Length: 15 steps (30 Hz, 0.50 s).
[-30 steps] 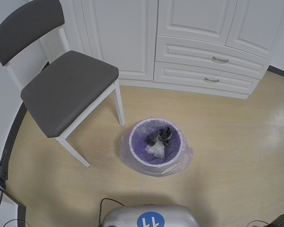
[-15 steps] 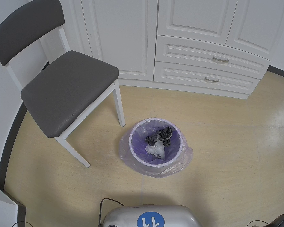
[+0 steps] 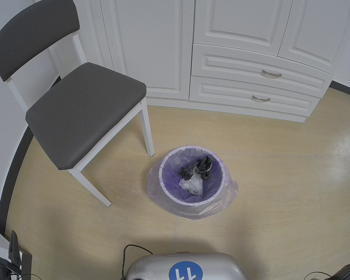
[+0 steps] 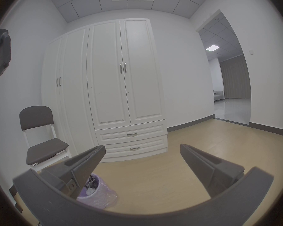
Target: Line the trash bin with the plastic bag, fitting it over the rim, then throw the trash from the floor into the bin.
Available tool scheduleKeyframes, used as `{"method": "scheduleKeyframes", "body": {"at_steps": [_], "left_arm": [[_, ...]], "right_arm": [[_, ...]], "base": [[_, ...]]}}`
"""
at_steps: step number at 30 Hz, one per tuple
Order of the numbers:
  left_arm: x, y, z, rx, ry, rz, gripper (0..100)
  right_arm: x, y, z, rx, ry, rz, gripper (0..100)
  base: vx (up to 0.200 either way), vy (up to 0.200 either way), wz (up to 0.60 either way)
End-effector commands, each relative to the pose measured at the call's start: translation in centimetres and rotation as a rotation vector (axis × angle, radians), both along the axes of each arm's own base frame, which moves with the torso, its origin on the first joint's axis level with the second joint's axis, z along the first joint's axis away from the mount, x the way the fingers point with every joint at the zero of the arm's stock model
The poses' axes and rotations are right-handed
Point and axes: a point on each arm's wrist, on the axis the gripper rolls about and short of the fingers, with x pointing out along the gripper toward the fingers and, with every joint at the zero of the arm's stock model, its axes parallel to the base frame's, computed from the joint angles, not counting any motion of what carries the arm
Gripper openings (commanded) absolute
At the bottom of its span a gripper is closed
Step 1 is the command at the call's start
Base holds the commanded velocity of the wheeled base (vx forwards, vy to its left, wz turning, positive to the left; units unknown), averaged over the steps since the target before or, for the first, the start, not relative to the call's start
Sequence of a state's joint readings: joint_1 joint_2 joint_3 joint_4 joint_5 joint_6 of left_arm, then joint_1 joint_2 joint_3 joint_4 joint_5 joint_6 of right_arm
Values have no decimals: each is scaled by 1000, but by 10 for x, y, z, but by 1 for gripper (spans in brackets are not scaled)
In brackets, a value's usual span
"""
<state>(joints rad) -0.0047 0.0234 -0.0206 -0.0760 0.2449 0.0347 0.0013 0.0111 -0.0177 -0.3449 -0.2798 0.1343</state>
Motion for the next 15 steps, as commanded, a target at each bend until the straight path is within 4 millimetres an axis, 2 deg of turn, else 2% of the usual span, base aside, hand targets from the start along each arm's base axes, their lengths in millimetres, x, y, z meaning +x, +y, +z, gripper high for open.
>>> {"method": "scheduleKeyframes", "body": {"at_steps": [1,9,15], "left_arm": [[0,0,-8,-22,8,-2,100],[1,-5,-12,-56,41,-211,100],[1,-5,-14,-40,62,-237,100]], "right_arm": [[1,0,-5,-3,10,-2,100],[3,0,-14,-33,108,-37,100],[5,0,-22,-83,206,-48,100]], "base": [[0,0,0],[0,0,0],[0,0,0]]}}
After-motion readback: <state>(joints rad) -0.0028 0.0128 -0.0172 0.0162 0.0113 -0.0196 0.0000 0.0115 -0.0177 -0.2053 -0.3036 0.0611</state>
